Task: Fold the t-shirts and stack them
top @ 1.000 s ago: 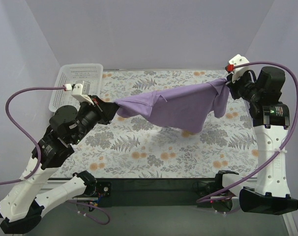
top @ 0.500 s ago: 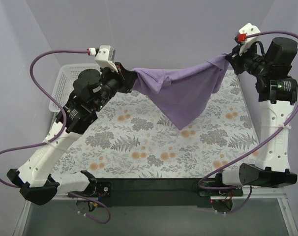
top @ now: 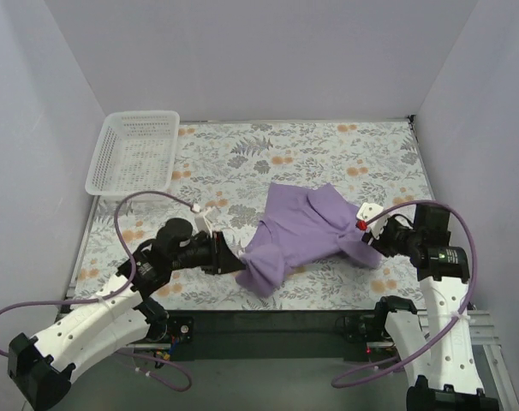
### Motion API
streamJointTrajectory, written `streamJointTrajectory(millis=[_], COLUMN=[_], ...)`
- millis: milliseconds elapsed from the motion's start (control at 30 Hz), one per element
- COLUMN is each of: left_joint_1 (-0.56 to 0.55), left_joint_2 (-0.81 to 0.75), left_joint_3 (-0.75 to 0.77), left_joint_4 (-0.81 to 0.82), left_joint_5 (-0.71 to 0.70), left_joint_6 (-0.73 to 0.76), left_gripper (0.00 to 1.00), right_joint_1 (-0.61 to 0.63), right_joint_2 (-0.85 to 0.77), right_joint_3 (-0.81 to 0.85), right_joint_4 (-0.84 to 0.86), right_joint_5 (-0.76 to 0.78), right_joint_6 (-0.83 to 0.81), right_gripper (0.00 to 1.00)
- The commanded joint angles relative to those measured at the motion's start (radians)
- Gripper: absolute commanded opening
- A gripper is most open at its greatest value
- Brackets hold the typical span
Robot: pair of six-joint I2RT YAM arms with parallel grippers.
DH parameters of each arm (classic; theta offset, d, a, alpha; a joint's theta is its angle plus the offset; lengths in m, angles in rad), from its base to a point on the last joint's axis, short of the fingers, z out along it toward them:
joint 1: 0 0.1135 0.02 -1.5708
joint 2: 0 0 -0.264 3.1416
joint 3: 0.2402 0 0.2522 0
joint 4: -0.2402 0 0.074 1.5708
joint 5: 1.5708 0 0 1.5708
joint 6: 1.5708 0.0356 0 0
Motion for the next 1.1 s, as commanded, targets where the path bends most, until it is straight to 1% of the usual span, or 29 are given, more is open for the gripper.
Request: streamJointTrajectory(millis=[0,33,67,100,133,167,200,233,300,367,400,467,500,533,567,600,667,700,767,800,867,900,1000,1033,1067], left_joint_1=[-0.002,-0.002,-0.002,-0.001,-0.002,-0.002,-0.002,-0.001,-0.001,-0.001,-0.001,-0.001,-0.001,-0.001,0.001,0.002,0.005,0.007,0.025,0.030,0.045,0.048,0.050,0.050,0.050], left_joint_2=[-0.094,-0.122,-0.149,-0.185,-0.191,-0.191,-0.174,-0.159,-0.103,-0.049,0.015,0.097,0.196,0.249,0.305,0.417,0.523,0.621,0.712,0.790,0.879,0.902,0.973,0.991,1.020], left_joint_3=[-0.171,-0.163,-0.108,-0.068,-0.030,0.010,0.065,0.084,0.084,0.070,0.061,0.065,0.076,0.117,0.139,0.165,0.252,0.285,0.366,0.387,0.442,0.455,0.521,0.541,0.558], left_joint_4=[-0.095,-0.139,-0.234,-0.280,-0.325,-0.357,-0.403,-0.417,-0.399,-0.345,-0.275,-0.186,-0.169,-0.155,-0.140,-0.112,-0.092,-0.075,-0.063,-0.061,-0.048,-0.040,-0.028,-0.028,-0.028], left_joint_5=[0.207,0.180,0.149,0.103,0.022,-0.015,-0.044,-0.079,-0.089,-0.077,-0.077,-0.109,-0.135,-0.161,-0.187,-0.242,-0.296,-0.342,-0.354,-0.356,-0.324,-0.287,-0.230,-0.180,-0.166], left_joint_6=[-0.292,-0.294,-0.291,-0.283,-0.262,-0.249,-0.234,-0.211,-0.183,-0.154,-0.147,-0.110,-0.091,-0.076,-0.055,-0.012,0.036,0.082,0.136,0.183,0.228,0.278,0.346,0.407,0.429], left_gripper=[0.23,0.41,0.49,0.54,0.58,0.61,0.61,0.61,0.62,0.62,0.61,0.61,0.61,0.60,0.60,0.59,0.56,0.53,0.49,0.47,0.45,0.44,0.45,0.45,0.45], right_joint_1=[-0.006,-0.006,-0.006,-0.006,-0.006,-0.004,-0.006,-0.006,-0.006,-0.006,-0.006,-0.006,-0.006,-0.006,-0.006,-0.006,-0.006,-0.006,-0.012,-0.015,-0.032,-0.040,-0.070,-0.089,-0.098], right_joint_2=[-0.015,-0.008,-0.003,0.005,0.023,0.034,0.045,0.067,0.100,0.170,0.222,0.278,0.302,0.351,0.373,0.390,0.425,0.433,0.431,0.425,0.416,0.407,0.405,0.407,0.410], right_joint_3=[-0.063,-0.066,-0.059,-0.051,-0.039,-0.030,-0.010,-0.003,0.015,0.024,0.030,0.036,0.040,0.046,0.046,0.047,0.041,0.037,0.015,0.009,-0.009,-0.016,-0.034,-0.039,-0.042], right_joint_4=[-0.100,-0.104,-0.101,-0.100,-0.099,-0.099,-0.099,-0.096,-0.094,-0.094,-0.094,-0.090,-0.088,-0.078,-0.065,-0.049,0.016,0.066,0.105,0.132,0.149,0.160,0.177,0.182,0.186], right_joint_5=[0.055,0.081,0.092,0.095,0.091,0.081,0.071,0.039,-0.015,-0.118,-0.192,-0.260,-0.284,-0.319,-0.325,-0.319,-0.276,-0.235,-0.206,-0.183,-0.176,-0.176,-0.189,-0.196,-0.207], right_joint_6=[-0.185,-0.179,-0.157,-0.147,-0.133,-0.110,-0.098,-0.084,-0.041,0.017,0.040,0.091,0.106,0.129,0.145,0.165,0.235,0.261,0.317,0.332,0.350,0.352,0.355,0.360,0.361], right_gripper=[0.49,0.58,0.68,0.80,0.85,0.88,0.91,0.92,0.94,0.93,0.93,0.92,0.90,0.88,0.86,0.84,0.83,0.82,0.82,0.82,0.83,0.83,0.84,0.84,0.84])
